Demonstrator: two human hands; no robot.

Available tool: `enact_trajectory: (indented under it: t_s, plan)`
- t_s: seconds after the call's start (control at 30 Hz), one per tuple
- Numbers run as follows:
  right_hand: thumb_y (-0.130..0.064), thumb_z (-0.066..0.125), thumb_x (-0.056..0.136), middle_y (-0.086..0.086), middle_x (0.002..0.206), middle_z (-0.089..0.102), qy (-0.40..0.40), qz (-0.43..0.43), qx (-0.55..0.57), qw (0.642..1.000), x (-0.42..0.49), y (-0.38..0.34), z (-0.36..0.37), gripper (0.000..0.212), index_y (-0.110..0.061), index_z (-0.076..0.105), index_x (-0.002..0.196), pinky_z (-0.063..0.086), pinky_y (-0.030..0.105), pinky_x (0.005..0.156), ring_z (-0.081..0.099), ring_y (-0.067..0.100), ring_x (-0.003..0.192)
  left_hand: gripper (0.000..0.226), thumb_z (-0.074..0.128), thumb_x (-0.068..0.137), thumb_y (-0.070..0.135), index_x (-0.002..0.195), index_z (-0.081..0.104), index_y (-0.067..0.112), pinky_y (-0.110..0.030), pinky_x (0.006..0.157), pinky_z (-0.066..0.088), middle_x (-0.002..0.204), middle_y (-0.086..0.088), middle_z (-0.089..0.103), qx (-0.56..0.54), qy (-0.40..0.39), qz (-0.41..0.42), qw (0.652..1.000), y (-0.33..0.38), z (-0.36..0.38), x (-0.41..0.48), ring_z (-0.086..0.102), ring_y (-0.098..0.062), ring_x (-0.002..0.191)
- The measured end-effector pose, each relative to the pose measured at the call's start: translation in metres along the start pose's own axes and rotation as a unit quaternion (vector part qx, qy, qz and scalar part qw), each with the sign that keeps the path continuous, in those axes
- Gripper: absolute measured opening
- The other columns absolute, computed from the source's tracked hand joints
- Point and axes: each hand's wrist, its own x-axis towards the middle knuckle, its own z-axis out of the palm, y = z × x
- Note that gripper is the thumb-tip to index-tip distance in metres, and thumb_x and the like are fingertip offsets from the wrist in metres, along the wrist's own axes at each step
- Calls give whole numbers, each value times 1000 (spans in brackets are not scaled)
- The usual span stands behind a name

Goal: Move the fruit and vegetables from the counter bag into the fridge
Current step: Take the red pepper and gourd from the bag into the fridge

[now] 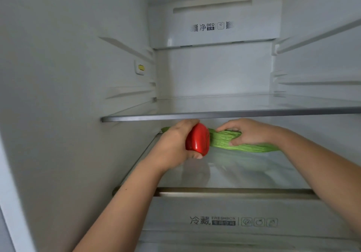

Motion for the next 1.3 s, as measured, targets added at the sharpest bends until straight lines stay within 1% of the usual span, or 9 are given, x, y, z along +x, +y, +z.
enact_trajectory:
  t_s: [0.2, 0.37, 0.5, 0.57, 0.73, 0.87, 1.03, 1.23, 1.3]
  plan:
    - [-5, 63, 81, -8, 136, 46, 15, 5, 5, 1000, 4, 11, 3, 57, -30, 47, 130, 26, 17, 99, 40, 6, 123, 90, 83, 62, 20, 138, 36, 13, -13, 97, 22, 138, -6, 42, 8, -3, 6, 1000, -1, 10, 3, 39, -21, 126]
    - [-14, 63, 83, -8, 137, 46, 43, 3, -9, 999, 3, 13, 6, 54, -28, 45, 132, 26, 16, 96, 40, 6, 122, 93, 85, 59, 31, 137, 37, 16, -28, 105, 29, 134, -4, 43, -9, 8, 3, 1000, 0, 10, -3, 39, -20, 123]
    - [-20, 64, 82, -7, 136, 47, 62, 6, -28, 998, 1, 16, 7, 53, -28, 46, 132, 28, 16, 95, 42, 7, 121, 86, 74, 57, 43, 132, 44, 15, -35, 104, 34, 129, -4, 48, -21, 38, 6, 999, 2, 7, -9, 43, -21, 120]
    - [-21, 65, 82, -7, 137, 47, 66, 8, -32, 997, 0, 17, 8, 53, -28, 46, 132, 28, 17, 95, 42, 8, 122, 82, 74, 57, 42, 130, 47, 15, -33, 103, 35, 126, -3, 50, -27, 54, 4, 998, 2, 5, -13, 45, -20, 118]
    - [-21, 64, 83, -7, 137, 47, 78, 3, -31, 996, -1, 16, 9, 51, -26, 47, 131, 27, 15, 93, 42, 8, 122, 67, 73, 62, 40, 122, 54, 17, -17, 97, 34, 118, 6, 54, -24, 81, 42, 996, 1, 3, -20, 51, -17, 110]
    - [-22, 63, 84, -7, 136, 48, 84, 6, -39, 996, -2, 15, 10, 50, -27, 47, 131, 28, 16, 93, 42, 9, 122, 62, 63, 66, 42, 122, 56, 14, -17, 100, 31, 123, 6, 53, 4, 86, 81, 993, 4, 7, -22, 48, -14, 114]
    - [-22, 63, 83, -6, 135, 49, 90, 3, -41, 995, -2, 14, 10, 50, -27, 48, 130, 30, 19, 95, 43, 10, 121, 60, 66, 67, 37, 122, 56, 15, -15, 102, 27, 123, 11, 48, 16, 73, 103, 992, 10, 10, -23, 43, -12, 116]
    - [-20, 62, 84, -7, 131, 52, 104, 1, -38, 994, -7, 9, 10, 44, -27, 52, 126, 33, 21, 96, 45, 6, 115, 57, 66, 69, 37, 122, 57, 18, -17, 105, 26, 127, 14, 46, 5, 65, 94, 993, 14, 10, -26, 41, -12, 121]
    - [-20, 61, 84, -8, 130, 53, 113, 2, -28, 993, -10, 5, 9, 42, -28, 53, 125, 35, 24, 99, 46, 7, 117, 56, 67, 69, 35, 122, 57, 19, -23, 105, 28, 129, 12, 48, 11, 64, 86, 994, 15, 9, -27, 41, -16, 123]
